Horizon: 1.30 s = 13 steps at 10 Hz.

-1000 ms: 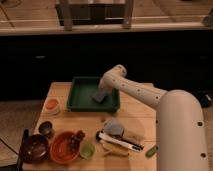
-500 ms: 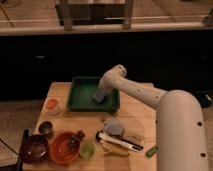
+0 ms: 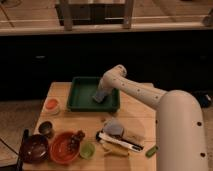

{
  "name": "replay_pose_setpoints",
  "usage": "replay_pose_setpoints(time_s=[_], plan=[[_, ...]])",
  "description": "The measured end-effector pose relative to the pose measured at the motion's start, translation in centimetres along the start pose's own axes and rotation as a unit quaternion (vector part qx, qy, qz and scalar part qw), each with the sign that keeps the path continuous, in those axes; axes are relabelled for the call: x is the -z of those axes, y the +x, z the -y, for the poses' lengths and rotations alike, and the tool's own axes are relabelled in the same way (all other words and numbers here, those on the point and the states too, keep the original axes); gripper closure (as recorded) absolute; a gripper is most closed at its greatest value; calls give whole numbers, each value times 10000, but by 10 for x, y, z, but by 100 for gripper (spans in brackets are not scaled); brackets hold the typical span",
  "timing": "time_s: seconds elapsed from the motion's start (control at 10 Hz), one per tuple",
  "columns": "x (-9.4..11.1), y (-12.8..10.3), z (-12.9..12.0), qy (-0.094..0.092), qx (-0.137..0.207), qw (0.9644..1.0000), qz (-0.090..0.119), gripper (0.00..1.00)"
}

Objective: Wipe tray with sponge

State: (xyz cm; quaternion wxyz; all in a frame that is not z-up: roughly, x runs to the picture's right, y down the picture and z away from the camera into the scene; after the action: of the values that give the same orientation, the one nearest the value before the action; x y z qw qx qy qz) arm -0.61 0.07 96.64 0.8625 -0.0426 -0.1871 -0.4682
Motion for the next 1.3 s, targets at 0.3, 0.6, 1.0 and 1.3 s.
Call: replay_pose_setpoints(time_s=[0.3,0.6,1.0,1.3], plan=[[-1,-1,1,6,55,10000,29,98],[-2,-1,1,12,99,9999,54,98],[-2,-2,2,17,159,9998,84,98],[-3,-4,3,22,201,9997,114,98]])
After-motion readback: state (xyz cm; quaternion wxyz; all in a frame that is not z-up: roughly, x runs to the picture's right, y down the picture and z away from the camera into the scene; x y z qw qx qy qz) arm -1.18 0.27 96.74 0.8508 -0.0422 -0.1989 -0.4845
